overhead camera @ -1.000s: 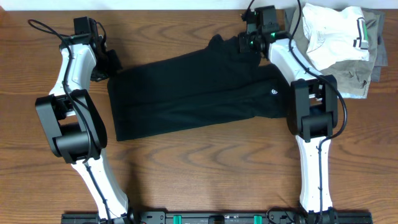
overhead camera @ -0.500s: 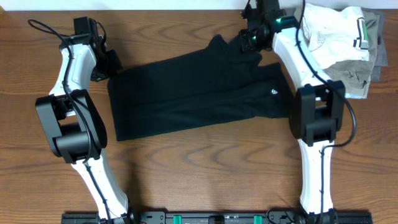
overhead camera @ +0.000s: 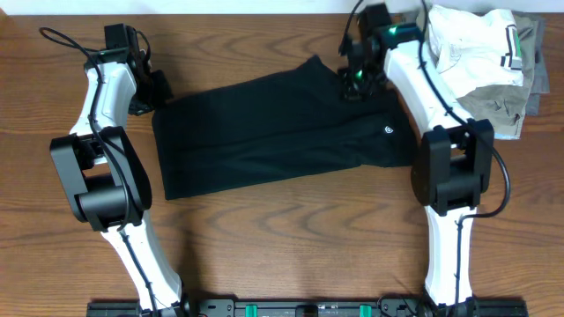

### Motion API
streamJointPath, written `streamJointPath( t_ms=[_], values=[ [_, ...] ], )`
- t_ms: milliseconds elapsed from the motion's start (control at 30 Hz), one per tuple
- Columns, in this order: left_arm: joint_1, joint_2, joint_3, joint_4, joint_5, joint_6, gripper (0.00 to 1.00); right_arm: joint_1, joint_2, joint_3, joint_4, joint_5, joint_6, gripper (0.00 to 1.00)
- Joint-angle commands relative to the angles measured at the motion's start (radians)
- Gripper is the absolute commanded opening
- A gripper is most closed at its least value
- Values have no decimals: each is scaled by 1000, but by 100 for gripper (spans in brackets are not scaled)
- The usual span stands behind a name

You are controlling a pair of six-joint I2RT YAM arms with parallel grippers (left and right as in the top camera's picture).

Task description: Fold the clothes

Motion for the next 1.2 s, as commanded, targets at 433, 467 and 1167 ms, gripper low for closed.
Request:
streamJointPath(
  t_ms=[433,467,1167],
  values=[
    [3,-15,2,4,-9,6,6,-44,3,79,238,15,-23,59],
    [3,-15,2,4,-9,6,6,-44,7,79,256,16,-24,59],
    [3,-15,2,0,-9,10,6,-45,104,75,186,56,137,55]
  ],
)
